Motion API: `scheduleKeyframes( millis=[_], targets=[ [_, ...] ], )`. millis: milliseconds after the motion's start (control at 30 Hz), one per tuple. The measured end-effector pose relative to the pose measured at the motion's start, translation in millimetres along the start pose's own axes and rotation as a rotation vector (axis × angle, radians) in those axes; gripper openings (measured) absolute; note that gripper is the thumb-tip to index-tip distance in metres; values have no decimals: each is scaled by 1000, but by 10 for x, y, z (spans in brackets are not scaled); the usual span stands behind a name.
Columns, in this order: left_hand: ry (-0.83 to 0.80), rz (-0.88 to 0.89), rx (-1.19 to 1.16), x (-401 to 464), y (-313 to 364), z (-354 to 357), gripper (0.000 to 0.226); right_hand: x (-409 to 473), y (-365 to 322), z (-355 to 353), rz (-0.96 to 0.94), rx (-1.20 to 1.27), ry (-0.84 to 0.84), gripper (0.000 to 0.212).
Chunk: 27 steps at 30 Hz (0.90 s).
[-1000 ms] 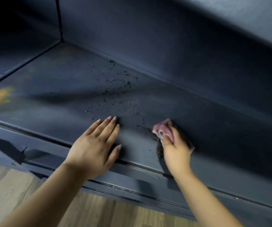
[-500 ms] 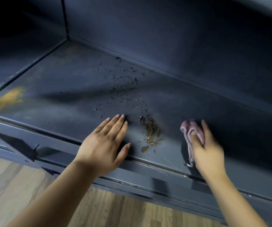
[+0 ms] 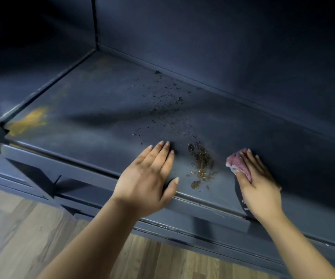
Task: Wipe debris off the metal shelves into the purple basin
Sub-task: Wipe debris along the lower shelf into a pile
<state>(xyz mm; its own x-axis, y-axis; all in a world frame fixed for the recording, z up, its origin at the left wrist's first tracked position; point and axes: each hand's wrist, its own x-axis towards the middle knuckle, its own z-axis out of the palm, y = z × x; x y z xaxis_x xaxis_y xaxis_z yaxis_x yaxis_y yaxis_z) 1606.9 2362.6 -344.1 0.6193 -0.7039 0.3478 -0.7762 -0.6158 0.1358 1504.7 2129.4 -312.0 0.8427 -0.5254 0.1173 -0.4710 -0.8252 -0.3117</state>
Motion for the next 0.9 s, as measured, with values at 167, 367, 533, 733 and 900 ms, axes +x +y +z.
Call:
scheduleKeyframes(
  millis=[167,367,533,733,900],
  targets=[
    [0,57,10,-63,-23,-76,63,-47,-327,146,113,1,102,52],
    [5,-85,60,-319,-848,-355,65,-5,-1591,599,20,33,257,50],
    [-77,-147,55,-354,-1192,-341,70,95,-2623,869,-5,93,135,47],
    [-39,-148,21,-359,-1172,-310,70,54,-2276,632,60,249,80,42],
    [-26,-153,3,-354,-1164,-275,68,67,-1410,401,327,243,286,51]
  ],
)
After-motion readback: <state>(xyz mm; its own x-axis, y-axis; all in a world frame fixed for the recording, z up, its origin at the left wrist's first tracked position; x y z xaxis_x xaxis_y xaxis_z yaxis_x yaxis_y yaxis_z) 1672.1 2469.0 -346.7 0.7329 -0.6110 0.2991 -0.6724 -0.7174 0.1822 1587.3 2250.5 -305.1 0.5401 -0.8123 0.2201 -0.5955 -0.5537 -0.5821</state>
